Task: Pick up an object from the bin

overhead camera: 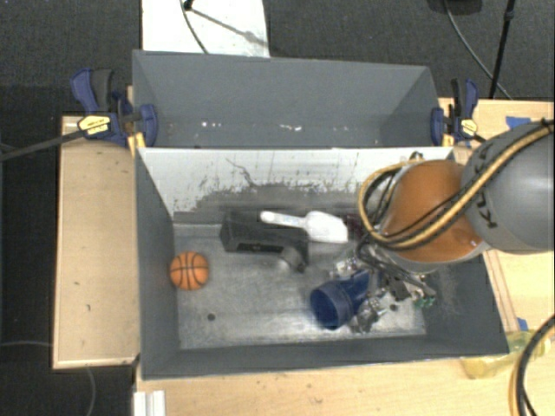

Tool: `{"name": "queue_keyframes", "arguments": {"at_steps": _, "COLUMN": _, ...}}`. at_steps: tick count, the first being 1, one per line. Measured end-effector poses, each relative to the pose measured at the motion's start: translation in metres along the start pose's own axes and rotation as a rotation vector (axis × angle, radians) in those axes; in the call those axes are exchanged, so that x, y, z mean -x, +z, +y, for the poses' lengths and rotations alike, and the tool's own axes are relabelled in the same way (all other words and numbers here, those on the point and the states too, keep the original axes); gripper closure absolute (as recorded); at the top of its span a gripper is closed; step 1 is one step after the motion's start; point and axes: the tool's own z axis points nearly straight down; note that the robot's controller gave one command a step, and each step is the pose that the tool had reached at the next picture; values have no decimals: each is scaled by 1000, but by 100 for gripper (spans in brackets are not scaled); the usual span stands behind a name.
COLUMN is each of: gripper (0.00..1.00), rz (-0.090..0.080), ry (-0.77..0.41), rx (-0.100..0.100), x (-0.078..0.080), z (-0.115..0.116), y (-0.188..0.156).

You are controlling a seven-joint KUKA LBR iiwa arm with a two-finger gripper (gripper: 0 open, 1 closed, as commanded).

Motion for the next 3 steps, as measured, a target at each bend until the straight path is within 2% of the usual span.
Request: {"name": "queue_keyframes", "arguments": {"at_steps": 3, "gripper": 100, "rz": 4, "ry": -1, "rx": 2, "x": -1, "z": 1, "y": -9}}
